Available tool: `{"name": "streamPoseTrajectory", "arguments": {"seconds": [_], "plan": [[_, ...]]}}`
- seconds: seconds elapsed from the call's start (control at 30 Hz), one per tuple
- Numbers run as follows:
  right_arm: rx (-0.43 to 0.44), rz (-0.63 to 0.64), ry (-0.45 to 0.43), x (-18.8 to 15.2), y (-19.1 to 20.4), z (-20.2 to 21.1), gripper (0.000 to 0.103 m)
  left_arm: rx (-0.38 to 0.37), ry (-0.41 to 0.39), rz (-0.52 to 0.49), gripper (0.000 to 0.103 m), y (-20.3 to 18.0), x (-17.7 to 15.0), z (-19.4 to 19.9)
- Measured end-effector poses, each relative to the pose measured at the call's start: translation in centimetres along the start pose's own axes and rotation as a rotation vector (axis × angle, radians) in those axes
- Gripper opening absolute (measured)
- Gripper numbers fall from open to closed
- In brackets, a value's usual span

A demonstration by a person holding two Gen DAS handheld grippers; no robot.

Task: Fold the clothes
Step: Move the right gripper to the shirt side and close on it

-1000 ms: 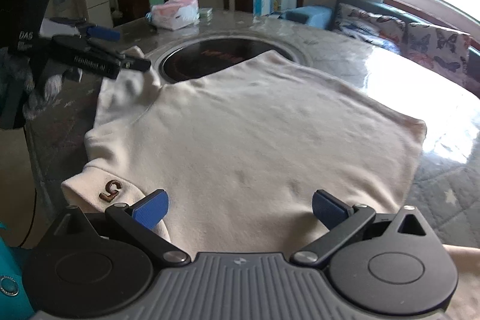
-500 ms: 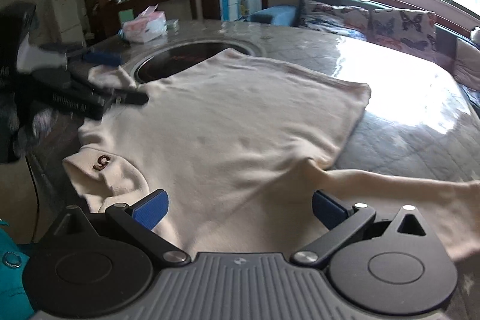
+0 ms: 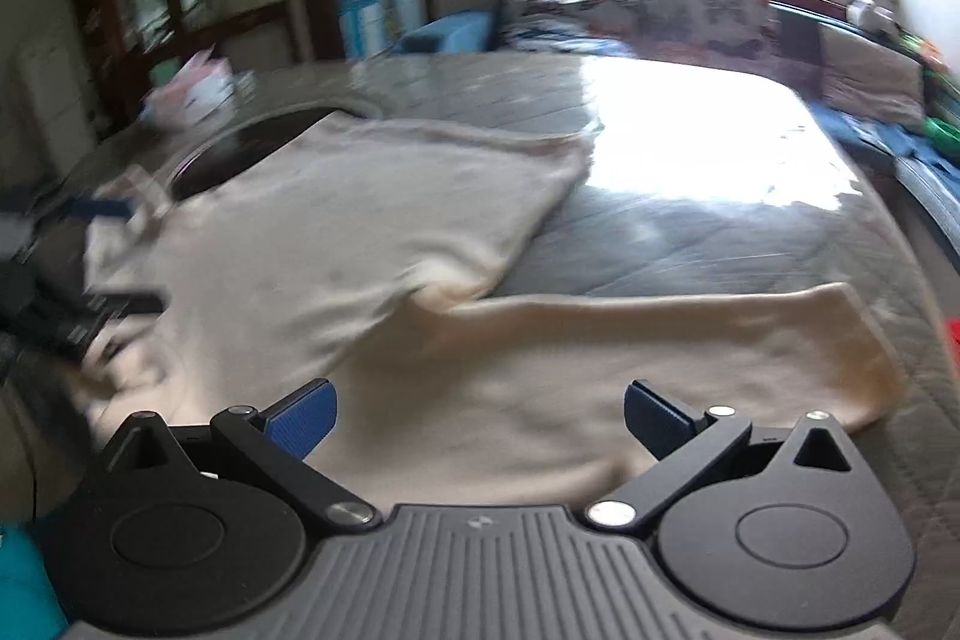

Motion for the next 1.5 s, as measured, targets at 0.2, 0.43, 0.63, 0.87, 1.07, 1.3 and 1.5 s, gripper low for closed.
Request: {"name": "streamPoseTrajectory", "arguments": {"seconds": [0.2,0.43,0.63,0.87,1.07,1.3,1.5], "plan": [[-0.139,-0.076,-0.014,-0.1,-5.2,-0.4,0.103,-0.01,0.0,-0.004,0.103,-0.4,0.3,-0.2],[-0.246,-0.132,-0.046,-1.2,-8.2,1.4,0.103,-0.023,0.0,-0.012,0.103,-0.7,0.7,-0.2],[-0.331,-0.256,-0.094,-1.6,-11.5,2.8,0.095,-0.024,-0.007,0.003,0.103,-0.8,1.3,-0.4],[-0.364,-0.313,-0.137,-1.7,-12.9,3.1,0.068,-0.02,0.01,0.016,0.103,-1.0,1.2,-0.6],[-0.405,-0.366,-0.152,-1.9,-13.4,3.9,0.039,-0.023,0.01,0.026,0.103,-1.2,1.5,-0.6],[-0.412,-0.401,-0.174,-2.3,-13.8,5.1,0.007,-0.051,-0.007,0.016,0.103,-2.7,2.2,-0.4],[-0.429,-0.383,-0.209,-2.0,-13.4,7.0,0.005,-0.086,-0.026,0.007,0.103,-4.3,3.0,-0.4]]}}
Point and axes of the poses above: each gripper's, at about its wrist camera, not at the fingertips, and z roughly against the way its jaws point, y to its left, x to its top, the point moved 5 cm from there along -z, roughly the way its jaws point, and after that the axes turned 7 degrees about x, right-handed, at the moved point
